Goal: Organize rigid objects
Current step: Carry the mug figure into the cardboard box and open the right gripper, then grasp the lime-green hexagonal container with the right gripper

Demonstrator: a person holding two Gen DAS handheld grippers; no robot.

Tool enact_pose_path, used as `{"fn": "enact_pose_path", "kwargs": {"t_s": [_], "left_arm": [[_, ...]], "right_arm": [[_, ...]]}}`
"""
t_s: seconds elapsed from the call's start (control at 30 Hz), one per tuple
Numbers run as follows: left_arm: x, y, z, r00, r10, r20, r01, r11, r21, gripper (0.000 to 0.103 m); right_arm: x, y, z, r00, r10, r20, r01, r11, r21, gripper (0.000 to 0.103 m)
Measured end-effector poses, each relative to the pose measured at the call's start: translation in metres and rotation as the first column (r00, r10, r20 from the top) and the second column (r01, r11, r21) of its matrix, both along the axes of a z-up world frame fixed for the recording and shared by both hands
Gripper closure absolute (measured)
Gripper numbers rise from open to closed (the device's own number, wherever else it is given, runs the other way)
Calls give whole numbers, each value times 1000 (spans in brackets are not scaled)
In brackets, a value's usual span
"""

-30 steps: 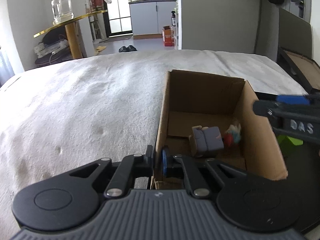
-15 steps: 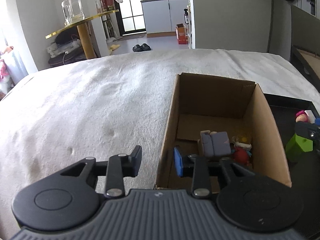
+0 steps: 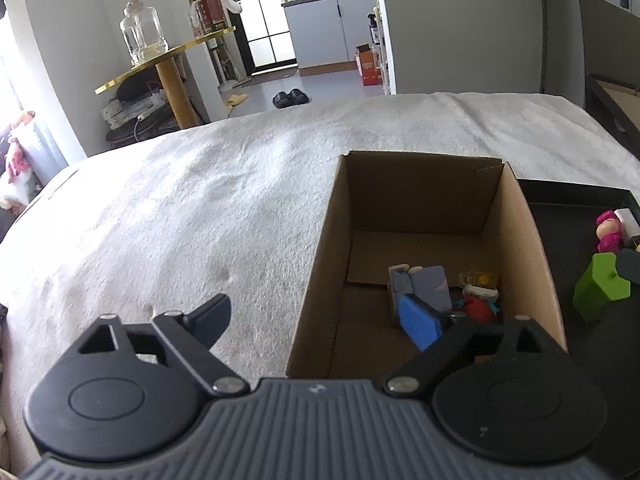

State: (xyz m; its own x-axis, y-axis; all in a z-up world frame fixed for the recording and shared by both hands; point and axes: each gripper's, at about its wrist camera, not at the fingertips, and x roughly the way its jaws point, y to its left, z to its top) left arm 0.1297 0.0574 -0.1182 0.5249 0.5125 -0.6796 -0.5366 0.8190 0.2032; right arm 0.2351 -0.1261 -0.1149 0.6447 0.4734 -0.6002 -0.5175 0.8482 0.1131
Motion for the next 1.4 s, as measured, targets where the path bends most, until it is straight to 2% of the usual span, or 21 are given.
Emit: {"fn": "enact_pose_path", "kwargs": {"t_s": [0.3, 0.47, 0.73, 1.07, 1.1, 1.13, 1.17, 1.2, 1.23, 1.4], "left_arm": [[6, -8, 2, 1000, 2, -7, -2, 1000, 20, 9], [9, -10, 2, 1000, 14, -13, -13, 999, 36, 4], [17, -15, 1, 1000, 3, -28, -2, 999, 50, 3], [25, -25, 1, 999, -12, -45, 15, 998, 66, 3], [25, -27, 1, 999, -14, -45, 17, 998, 68, 3], [25, -28, 1, 999, -15, -47, 18, 998, 68, 3], [25, -28, 1, 999, -18, -49, 22, 997, 69, 3], [24, -29, 1, 998, -23, -51, 26, 997, 69, 3], [24, -31, 0, 998, -26, -54, 30, 997, 69, 3], [23, -35, 3, 998, -37, -57, 42, 996, 79, 3]], "right_arm": [[7, -9, -11, 1000, -24, -16, 24, 1000, -17, 8], [13, -11, -22, 998, -32, -45, 31, 999, -27, 7], [20, -10, -43, 995, -42, -94, 37, 998, -55, 7], [35, 4, -51, 995, -7, -95, 1, 998, -65, 8], [36, 6, -53, 996, -4, -92, -2, 998, -70, 9], [37, 7, -55, 996, -4, -89, -3, 997, -78, 14], [38, 9, -57, 995, -1, -96, -7, 996, -83, 32], [39, 9, -59, 994, 5, -109, -14, 996, -85, 46], [40, 8, -61, 993, 4, -117, -15, 996, -90, 51], [31, -3, -53, 995, 0, -98, -8, 996, -89, 51]]}}
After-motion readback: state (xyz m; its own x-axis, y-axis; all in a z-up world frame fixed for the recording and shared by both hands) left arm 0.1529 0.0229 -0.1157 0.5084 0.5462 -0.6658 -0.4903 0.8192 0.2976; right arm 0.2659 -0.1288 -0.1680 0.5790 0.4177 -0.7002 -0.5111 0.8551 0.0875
